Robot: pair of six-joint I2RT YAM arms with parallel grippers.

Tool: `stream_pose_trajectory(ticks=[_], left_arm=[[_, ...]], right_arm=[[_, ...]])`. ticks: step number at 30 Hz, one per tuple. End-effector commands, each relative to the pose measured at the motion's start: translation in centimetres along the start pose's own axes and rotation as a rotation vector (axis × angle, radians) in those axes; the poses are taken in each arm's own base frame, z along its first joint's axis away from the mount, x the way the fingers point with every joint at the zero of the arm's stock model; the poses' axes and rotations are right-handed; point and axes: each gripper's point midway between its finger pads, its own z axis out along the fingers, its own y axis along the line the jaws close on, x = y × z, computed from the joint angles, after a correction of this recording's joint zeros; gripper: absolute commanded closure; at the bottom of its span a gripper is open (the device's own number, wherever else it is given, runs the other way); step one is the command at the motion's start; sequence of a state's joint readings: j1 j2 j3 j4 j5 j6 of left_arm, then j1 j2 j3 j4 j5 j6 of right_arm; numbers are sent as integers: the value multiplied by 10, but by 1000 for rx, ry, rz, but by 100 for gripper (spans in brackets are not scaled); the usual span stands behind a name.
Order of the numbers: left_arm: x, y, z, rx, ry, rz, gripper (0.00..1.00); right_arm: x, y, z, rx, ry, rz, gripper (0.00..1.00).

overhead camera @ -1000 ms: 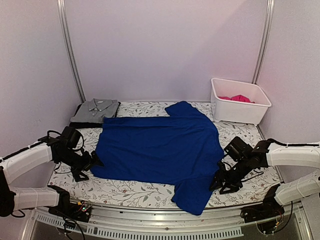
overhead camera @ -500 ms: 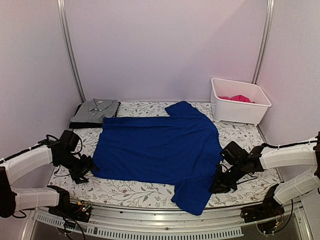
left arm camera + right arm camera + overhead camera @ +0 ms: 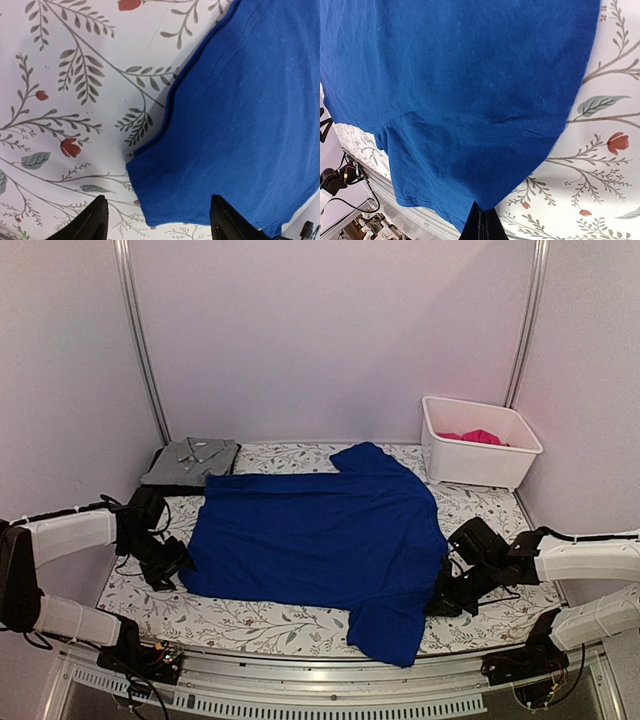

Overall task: Fold and stack the mixed laundry pile
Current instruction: Smooth out the flattened T-shirt at the center of the board.

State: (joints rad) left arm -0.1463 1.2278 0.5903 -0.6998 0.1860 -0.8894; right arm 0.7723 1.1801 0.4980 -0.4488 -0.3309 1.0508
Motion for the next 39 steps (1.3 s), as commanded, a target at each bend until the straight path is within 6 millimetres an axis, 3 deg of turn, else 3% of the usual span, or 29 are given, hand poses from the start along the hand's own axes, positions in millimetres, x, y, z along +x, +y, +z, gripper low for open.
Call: stream_pose_trajectory(ticks=[1,4,6,9,13,16,19,23,25,29,31,35,39], left_arm=[[-12,-10,6,22,-19,40,32],[-12,-14,10,27,-5,44,35],[-16,-24,7,52,-14,54,43],[-22,-53,-1,106,-35,114,56],[-21,-100,-1,188,-14,209,64],[-15,-139,1,245,13,297,62],[-17,-158,-4,262,2,353,49],[-30,-132,-17,186,-51,300,39],[-32,-100,-20,108,-60,231,30],[-26,-38,-19,5,-40,86,27],[-23,-17,-20,-10,-42,27,23],[-18,-2,-17,4,-44,-36,13],[-21,-9,3,49,-28,3,11]], right_arm=[[-5,0,-2,13,-28,-3,100],[-8,-2,-2,16,-32,0,100],[-9,-3,-3,16,-36,4,100],[-11,-6,-5,16,-40,9,100],[-15,-11,-8,19,-47,13,100],[-18,-14,-9,21,-53,14,100],[-20,-14,-11,17,-56,12,100],[-23,-11,-13,17,-61,1,100],[-24,-11,-13,16,-59,-2,100],[-24,-11,-13,20,-53,-11,100],[-24,-11,-13,20,-53,-11,100],[-26,-9,-15,15,-57,-16,100],[-28,-9,-15,14,-52,-21,100]])
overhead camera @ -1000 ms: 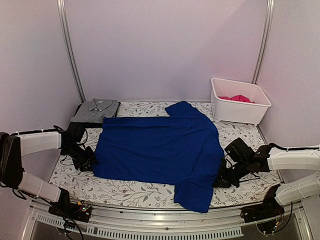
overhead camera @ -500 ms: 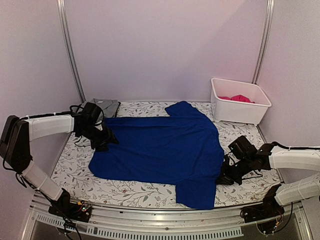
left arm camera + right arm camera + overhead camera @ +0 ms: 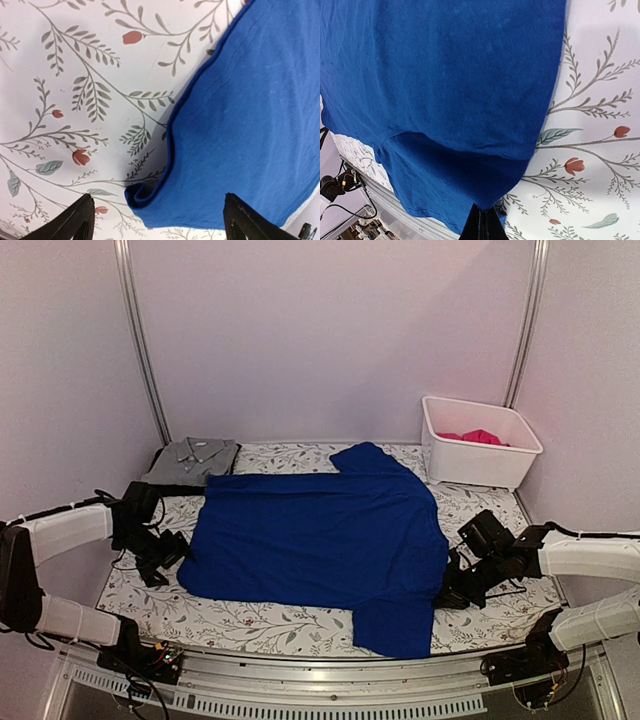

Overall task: Fold and stack the mixed laundry pile
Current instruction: Smooth out the flattened T-shirt at the center of the board.

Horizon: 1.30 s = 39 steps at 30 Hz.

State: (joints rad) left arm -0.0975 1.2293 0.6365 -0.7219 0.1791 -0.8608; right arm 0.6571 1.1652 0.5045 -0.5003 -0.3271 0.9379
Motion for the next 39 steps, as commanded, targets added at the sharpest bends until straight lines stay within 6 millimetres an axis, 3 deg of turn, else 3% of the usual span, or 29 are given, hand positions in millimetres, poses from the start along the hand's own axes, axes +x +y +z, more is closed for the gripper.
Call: stream_pose_trajectory(ticks=[1,3,6,9,10,13,15,19,21,22,26,32,39], left_arm=[[-6,-9,20,46,14,37,11],[-8,-24,27,95,34,74,10],[4,-66,25,189,104,155,12],[8,-118,-5,202,74,280,12],[7,-126,-15,199,57,291,12],[-5,-122,-37,168,-5,259,12],[-14,-105,-43,121,-58,226,12],[-8,-45,-26,34,-6,89,11],[5,-30,-15,53,41,52,12],[9,-29,-12,75,52,44,14],[16,-53,-8,183,43,131,42],[22,-78,7,12,63,398,46],[29,-96,29,-150,115,562,55]], right_arm=[[-7,7,-5,-10,-6,-19,100],[-8,8,-5,-13,-5,-28,100],[-11,8,-6,-9,-5,-33,100],[-15,7,-8,-6,-13,-37,100],[-16,6,-9,-5,-15,-38,100],[-19,6,-11,-9,-24,-35,100],[-19,5,-10,-9,-23,-36,100],[-19,6,-10,-10,-18,-40,100],[-19,6,-9,-9,-13,-43,100],[-19,6,-8,-10,-12,-45,100],[-18,6,-7,-9,-5,-50,100],[-18,6,-4,-11,7,-51,100],[-22,10,-5,-13,-1,-55,100]])
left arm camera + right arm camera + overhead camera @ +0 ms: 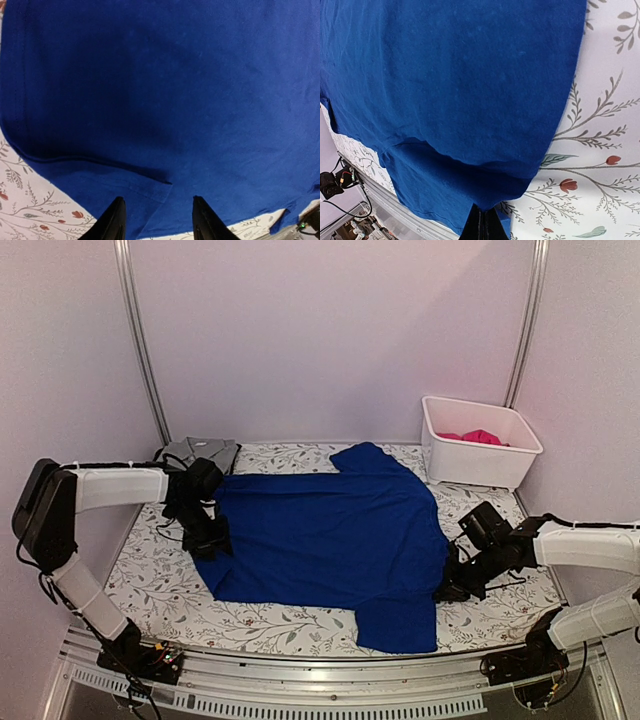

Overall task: Fold and stack the mixed laundry pile
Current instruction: Smooth out the flattened T-shirt at the center of the board.

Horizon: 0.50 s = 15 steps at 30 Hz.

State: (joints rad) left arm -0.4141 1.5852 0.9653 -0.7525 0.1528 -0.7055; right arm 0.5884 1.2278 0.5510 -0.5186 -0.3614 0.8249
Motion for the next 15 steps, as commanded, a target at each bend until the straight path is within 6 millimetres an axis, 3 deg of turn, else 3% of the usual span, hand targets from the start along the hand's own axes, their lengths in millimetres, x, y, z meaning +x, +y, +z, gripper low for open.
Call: stream_pose_trajectory(ticks=[1,6,15], left_arm=[[2,-1,8,-126,37,117,55],[7,-11,24,-153,80,157,54],[21,5,39,-233,128,148,54]], right_arm=[[-7,9,-4,-17,-15,-12,100],[-9,10,-3,-15,-15,-13,100],[-8,8,-2,-11,-11,-12,100]])
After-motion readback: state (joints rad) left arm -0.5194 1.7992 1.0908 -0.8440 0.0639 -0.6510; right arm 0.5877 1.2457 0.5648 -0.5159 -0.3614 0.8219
